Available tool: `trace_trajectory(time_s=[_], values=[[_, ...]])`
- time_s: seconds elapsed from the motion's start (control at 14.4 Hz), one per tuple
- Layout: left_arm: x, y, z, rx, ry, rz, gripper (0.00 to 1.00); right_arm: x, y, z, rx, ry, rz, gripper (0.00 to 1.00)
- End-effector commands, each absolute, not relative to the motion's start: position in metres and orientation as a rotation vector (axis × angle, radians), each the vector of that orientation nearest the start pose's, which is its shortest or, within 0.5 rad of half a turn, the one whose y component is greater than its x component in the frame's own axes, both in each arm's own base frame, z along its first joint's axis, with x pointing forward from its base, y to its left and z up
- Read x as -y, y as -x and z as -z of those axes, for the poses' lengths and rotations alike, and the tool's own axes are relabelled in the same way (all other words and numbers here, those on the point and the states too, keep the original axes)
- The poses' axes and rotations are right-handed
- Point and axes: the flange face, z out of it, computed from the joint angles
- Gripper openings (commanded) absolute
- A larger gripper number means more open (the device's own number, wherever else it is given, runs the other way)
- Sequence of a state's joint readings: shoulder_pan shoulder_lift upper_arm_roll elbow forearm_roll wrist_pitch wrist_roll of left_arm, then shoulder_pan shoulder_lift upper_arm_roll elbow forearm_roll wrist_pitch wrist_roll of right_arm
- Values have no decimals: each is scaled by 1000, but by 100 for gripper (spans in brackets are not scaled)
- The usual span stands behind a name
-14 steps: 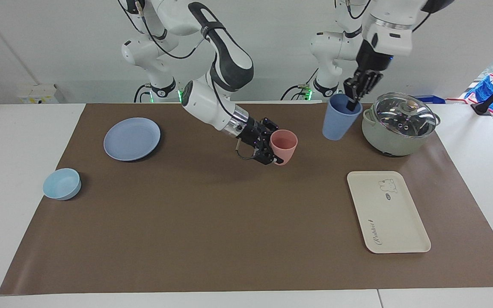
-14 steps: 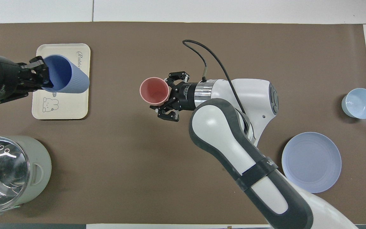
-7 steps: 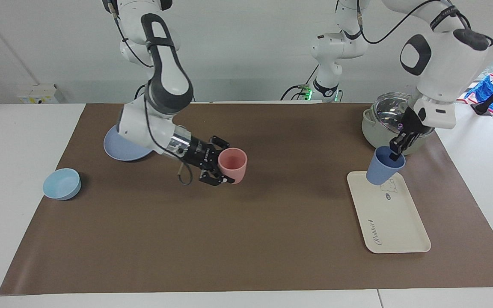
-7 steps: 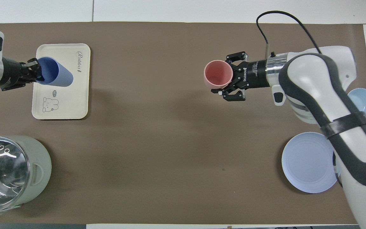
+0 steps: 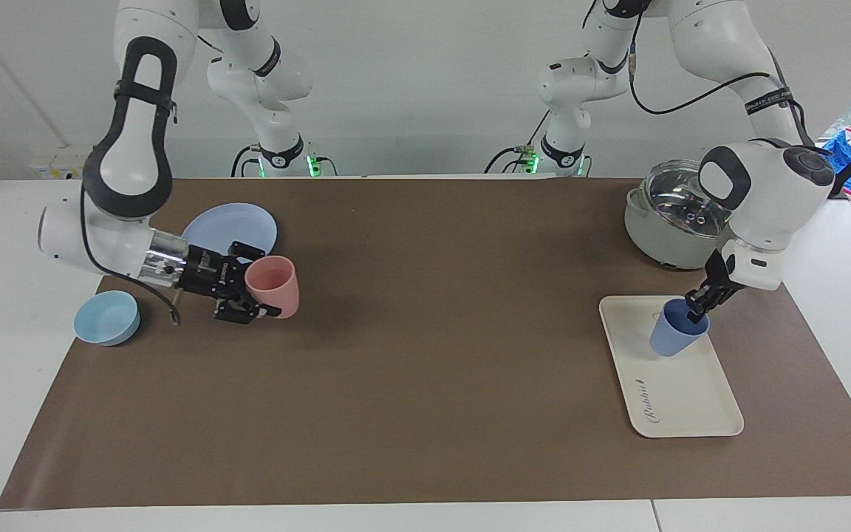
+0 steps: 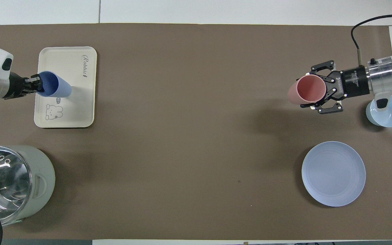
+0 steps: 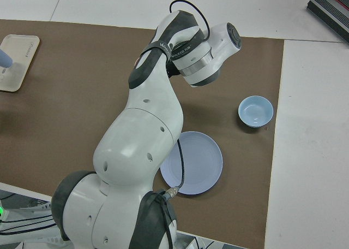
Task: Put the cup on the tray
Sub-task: 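Lower the blue cup onto the tray while the right gripper returns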
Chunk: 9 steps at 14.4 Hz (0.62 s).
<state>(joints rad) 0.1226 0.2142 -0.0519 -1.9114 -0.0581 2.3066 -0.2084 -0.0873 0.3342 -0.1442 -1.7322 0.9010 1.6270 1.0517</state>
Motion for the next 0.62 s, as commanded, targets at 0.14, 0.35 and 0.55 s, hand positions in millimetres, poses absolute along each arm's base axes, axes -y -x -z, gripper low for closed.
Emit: trace_trajectory(time_s=[0.14, 0.35, 0.55], values=[[-42, -627, -383, 492, 3164, 343, 0, 123, -620, -345, -1659, 1751, -969, 0], [-38, -628, -378, 479, 3167, 333, 0, 144, -625, -301, -1636, 1775, -1016, 0], [-37, -632, -381, 469, 3167, 350, 100, 145, -644, -282, -1594, 1893, -1108, 0]])
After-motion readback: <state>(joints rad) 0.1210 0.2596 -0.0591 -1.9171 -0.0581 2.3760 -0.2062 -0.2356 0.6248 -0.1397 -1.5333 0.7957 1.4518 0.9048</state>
